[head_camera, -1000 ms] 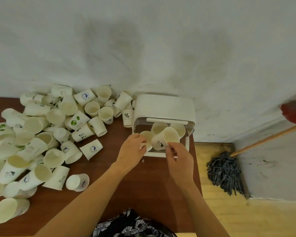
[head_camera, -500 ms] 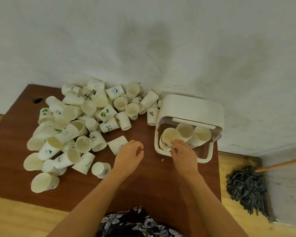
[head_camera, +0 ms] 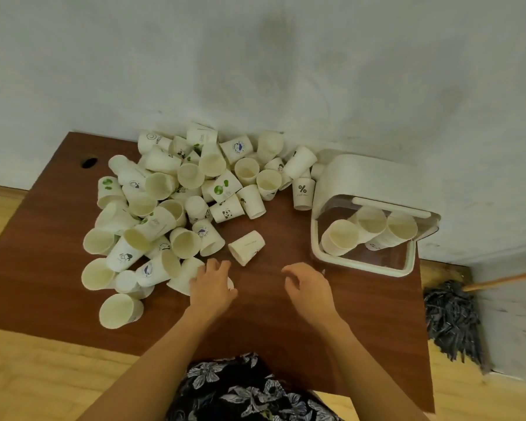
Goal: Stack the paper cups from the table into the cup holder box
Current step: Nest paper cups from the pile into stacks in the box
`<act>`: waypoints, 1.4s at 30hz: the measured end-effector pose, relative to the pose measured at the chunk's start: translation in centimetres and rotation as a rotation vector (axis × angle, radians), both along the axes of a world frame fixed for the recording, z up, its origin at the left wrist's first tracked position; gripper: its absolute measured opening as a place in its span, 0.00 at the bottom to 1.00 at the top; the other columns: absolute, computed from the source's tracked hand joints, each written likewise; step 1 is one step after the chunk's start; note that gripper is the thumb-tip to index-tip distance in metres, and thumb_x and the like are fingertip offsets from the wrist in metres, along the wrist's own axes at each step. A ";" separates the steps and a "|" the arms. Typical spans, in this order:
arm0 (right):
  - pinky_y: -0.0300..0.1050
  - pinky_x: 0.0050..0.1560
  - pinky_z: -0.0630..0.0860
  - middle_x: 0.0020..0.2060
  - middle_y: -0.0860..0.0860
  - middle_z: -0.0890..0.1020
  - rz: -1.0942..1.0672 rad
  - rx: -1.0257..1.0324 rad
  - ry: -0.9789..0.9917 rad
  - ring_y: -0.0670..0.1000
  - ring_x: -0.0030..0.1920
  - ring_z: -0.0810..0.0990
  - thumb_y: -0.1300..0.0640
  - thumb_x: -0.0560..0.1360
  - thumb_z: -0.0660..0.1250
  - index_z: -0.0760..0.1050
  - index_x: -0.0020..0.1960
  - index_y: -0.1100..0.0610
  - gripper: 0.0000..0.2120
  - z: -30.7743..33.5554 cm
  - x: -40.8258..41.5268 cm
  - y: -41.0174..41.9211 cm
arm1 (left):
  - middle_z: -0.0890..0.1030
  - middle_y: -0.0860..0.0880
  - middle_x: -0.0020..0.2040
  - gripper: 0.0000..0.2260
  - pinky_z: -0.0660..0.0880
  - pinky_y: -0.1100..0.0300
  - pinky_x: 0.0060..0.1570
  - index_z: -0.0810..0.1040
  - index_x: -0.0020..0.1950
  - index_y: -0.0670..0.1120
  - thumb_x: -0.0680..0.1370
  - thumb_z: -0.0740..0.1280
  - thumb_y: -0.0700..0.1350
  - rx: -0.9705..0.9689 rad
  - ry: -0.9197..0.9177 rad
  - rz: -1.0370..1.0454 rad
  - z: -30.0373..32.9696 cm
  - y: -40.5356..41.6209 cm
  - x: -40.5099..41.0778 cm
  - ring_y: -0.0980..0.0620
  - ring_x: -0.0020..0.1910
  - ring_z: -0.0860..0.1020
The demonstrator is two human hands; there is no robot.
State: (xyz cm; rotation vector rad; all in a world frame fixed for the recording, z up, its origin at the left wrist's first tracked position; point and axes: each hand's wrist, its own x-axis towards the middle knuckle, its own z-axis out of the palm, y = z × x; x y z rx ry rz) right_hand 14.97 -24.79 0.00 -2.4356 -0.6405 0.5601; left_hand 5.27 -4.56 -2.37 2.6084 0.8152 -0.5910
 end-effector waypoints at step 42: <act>0.52 0.53 0.74 0.66 0.51 0.72 -0.514 -0.324 0.059 0.58 0.55 0.78 0.61 0.79 0.58 0.72 0.67 0.52 0.18 -5.2 0.0 14.5 | 0.75 0.50 0.32 0.08 0.73 0.56 0.36 0.78 0.44 0.45 0.79 0.65 0.48 -0.899 -0.121 0.148 -1.6 13.5 3.9 0.55 0.33 0.73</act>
